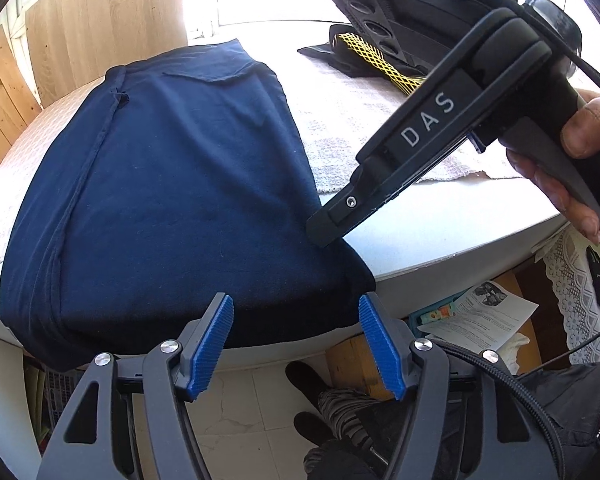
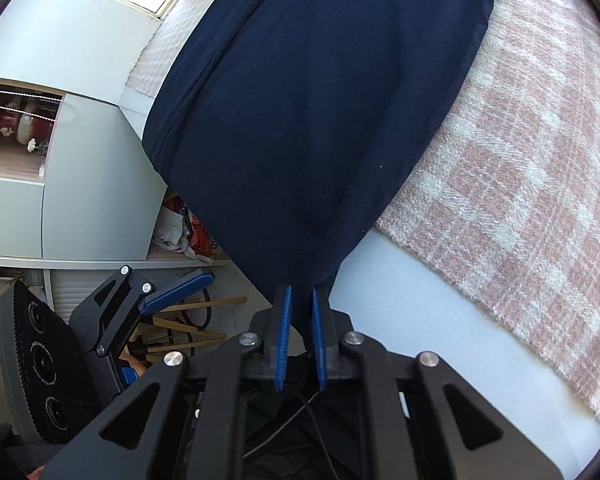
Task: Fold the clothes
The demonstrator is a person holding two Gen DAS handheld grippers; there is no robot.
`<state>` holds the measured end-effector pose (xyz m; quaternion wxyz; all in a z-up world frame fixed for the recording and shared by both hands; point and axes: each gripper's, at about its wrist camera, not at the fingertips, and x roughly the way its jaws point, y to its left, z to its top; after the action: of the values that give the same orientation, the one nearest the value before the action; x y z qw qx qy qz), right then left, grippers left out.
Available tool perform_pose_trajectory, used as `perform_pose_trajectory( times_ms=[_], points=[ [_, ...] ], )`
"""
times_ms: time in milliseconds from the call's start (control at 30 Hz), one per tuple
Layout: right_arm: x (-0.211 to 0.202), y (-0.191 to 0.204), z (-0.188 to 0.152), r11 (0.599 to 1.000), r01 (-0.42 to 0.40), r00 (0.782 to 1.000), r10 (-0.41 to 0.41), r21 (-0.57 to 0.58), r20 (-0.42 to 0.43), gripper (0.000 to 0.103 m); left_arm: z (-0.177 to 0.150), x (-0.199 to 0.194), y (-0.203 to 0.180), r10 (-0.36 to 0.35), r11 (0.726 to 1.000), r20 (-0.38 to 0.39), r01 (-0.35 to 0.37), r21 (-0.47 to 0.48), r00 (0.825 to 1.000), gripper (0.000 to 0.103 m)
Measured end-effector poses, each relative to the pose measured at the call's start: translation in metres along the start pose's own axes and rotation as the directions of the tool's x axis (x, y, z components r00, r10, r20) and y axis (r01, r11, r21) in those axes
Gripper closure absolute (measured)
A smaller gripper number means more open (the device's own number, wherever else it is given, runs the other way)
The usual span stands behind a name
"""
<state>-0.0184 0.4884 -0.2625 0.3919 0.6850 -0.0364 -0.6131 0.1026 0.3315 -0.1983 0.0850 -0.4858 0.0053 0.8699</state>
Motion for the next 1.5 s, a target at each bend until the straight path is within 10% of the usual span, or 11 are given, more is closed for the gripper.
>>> perform_pose_trajectory(
  times_ms=[300, 500, 600, 1100, 1267, 1400, 1500],
  points=[
    [-0.010, -0.003, 0.013, 0.995, -0.071, 0.997, 0.070, 0.066, 0.012, 0.097, 0.010, 0.014, 0.004, -0.104, 0.989, -0.004, 0.103, -0.102, 0.995, 0.038],
    [-0.018, 0.005, 0.000, 0.981, 0.194, 0.981, -0.194, 0.002, 0.021, 0.093, 0.007, 0.017, -0.005, -0.089, 0.993, -0.026, 0.087, -0.085, 0.996, 0.036],
    [-0.020, 0.003, -0.003, 0.964, 0.266, 0.964, -0.266, 0.004, 0.022, 0.068, 0.012, 0.022, -0.008, -0.095, 0.990, -0.037, 0.090, -0.109, 0.995, 0.036],
    [-0.090, -0.027, -0.023, 0.969, 0.183, 0.946, -0.220, 0.164, 0.240, 0.056, 0.045, 0.052, -0.034, 0.038, 0.997, -0.172, -0.049, -0.061, 0.984, 0.038],
    [-0.110, -0.043, -0.030, 0.966, 0.156, 0.930, -0.214, 0.209, 0.297, 0.056, 0.048, 0.055, -0.042, 0.097, 0.995, -0.184, -0.100, -0.009, 0.978, 0.049],
    [-0.109, -0.059, -0.039, 0.961, 0.128, 0.924, -0.206, 0.247, 0.322, 0.055, 0.054, 0.055, -0.044, 0.100, 0.995, -0.204, -0.103, -0.007, 0.974, 0.091],
    [-0.105, -0.061, -0.041, 0.961, 0.116, 0.923, -0.198, 0.252, 0.330, 0.055, 0.054, 0.054, -0.037, 0.036, 0.998, -0.226, -0.047, -0.044, 0.973, 0.100]
  ],
)
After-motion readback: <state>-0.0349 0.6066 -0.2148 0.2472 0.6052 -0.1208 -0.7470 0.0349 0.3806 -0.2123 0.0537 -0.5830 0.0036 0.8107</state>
